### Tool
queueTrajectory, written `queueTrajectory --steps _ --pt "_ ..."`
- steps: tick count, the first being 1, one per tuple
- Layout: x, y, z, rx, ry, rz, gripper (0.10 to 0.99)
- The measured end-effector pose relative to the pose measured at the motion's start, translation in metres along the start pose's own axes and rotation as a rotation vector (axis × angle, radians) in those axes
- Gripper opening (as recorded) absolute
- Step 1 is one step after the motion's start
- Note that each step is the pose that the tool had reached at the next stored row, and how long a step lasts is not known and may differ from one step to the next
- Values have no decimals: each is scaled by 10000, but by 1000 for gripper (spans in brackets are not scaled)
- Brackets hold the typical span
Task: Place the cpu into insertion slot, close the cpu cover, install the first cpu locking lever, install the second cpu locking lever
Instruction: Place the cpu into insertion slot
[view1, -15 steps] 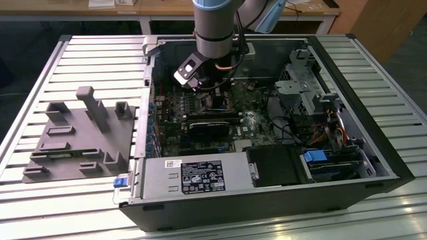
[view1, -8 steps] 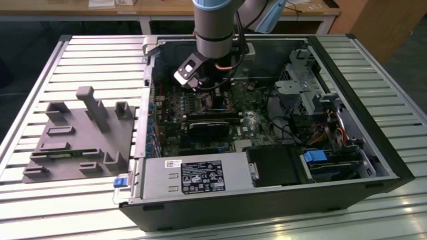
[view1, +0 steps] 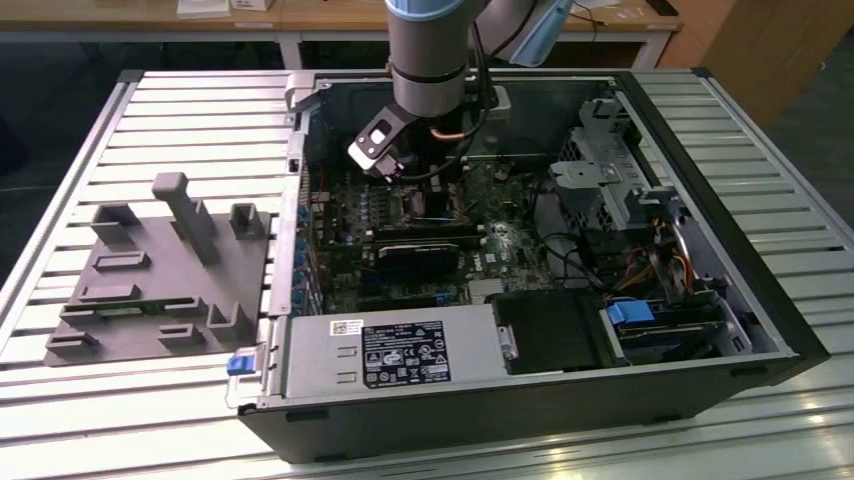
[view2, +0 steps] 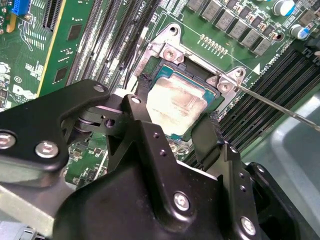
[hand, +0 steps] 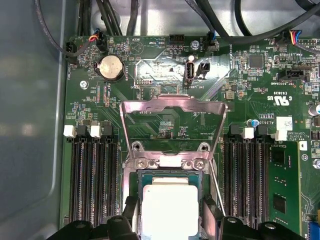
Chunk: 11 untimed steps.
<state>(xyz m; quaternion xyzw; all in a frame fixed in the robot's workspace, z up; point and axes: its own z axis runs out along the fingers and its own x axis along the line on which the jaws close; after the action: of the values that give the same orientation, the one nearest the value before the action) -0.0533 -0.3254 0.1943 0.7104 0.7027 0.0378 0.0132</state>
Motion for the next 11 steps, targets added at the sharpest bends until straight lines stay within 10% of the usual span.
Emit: queueTrajectory --steps 11 --pt "4 8 -102 1 -1 0 612"
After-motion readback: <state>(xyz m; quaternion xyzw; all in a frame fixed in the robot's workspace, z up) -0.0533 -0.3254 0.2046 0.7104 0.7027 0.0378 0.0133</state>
